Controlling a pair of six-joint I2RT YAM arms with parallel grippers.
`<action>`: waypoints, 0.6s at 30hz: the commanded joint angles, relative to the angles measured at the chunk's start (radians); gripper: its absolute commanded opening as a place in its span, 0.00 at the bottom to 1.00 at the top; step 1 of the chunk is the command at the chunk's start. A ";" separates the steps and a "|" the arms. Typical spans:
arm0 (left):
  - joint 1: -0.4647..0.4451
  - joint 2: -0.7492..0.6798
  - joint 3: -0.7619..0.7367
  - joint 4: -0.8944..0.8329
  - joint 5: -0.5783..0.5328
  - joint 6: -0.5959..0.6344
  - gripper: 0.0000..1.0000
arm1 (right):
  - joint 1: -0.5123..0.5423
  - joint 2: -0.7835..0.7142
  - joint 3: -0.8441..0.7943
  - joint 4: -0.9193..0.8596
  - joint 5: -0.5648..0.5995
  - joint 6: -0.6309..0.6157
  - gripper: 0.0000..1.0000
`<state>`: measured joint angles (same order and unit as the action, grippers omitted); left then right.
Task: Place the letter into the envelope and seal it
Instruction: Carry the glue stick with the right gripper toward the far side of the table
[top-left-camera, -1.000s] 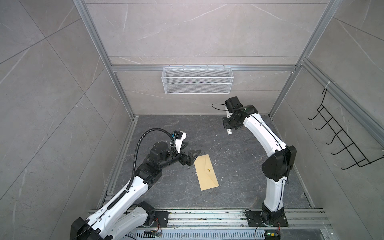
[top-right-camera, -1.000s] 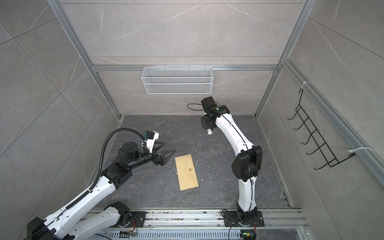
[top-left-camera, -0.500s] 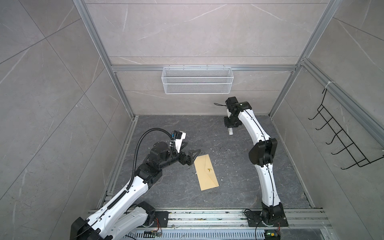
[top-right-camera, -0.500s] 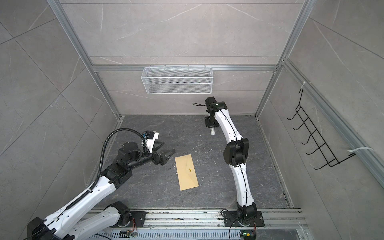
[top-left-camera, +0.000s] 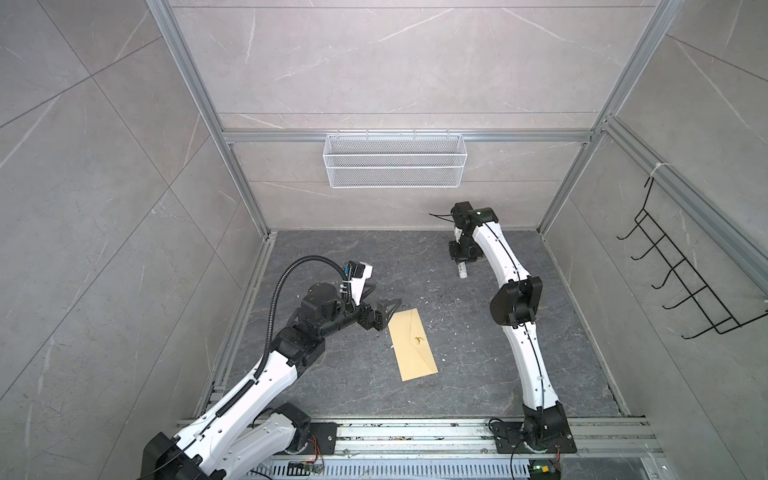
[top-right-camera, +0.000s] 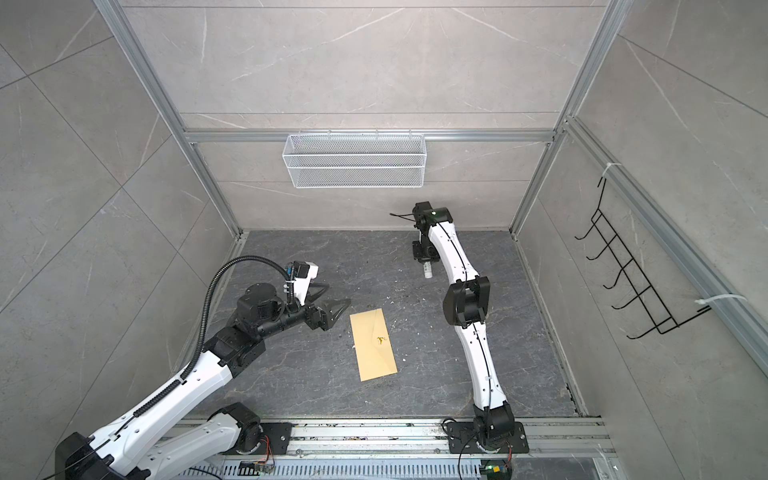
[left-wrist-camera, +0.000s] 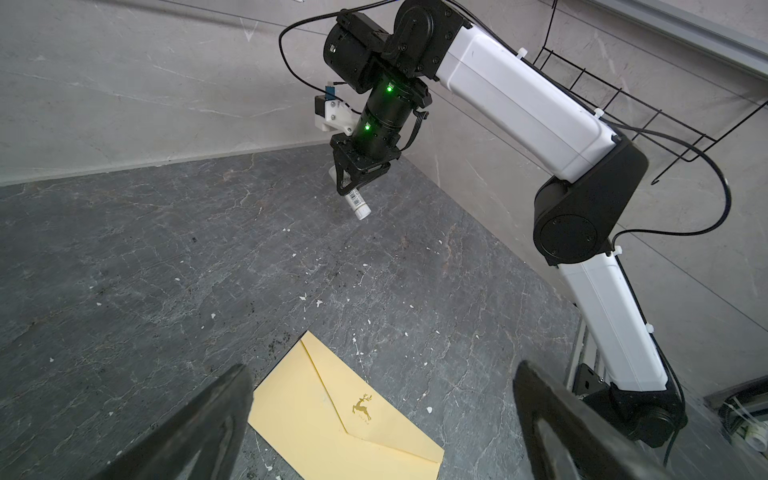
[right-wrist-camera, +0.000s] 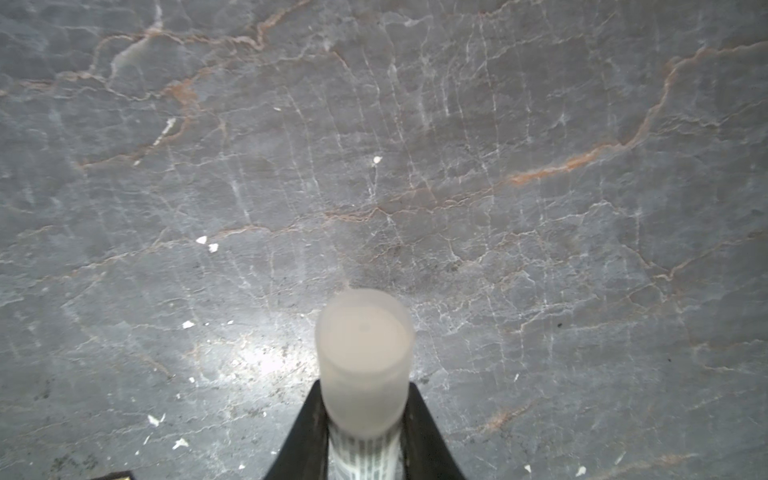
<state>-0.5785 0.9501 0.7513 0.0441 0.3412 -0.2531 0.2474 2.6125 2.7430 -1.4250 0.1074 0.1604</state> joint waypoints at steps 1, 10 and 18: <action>-0.003 0.001 0.003 0.018 0.005 0.011 1.00 | -0.011 0.019 -0.015 -0.015 -0.012 0.003 0.17; -0.003 0.003 -0.003 0.018 0.006 0.009 1.00 | -0.030 0.059 -0.017 -0.005 -0.034 0.009 0.16; -0.002 0.008 -0.004 0.023 0.011 0.009 1.00 | -0.041 0.099 -0.020 0.003 -0.049 0.017 0.16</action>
<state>-0.5785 0.9554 0.7425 0.0448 0.3412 -0.2531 0.2108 2.6781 2.7338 -1.4170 0.0731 0.1638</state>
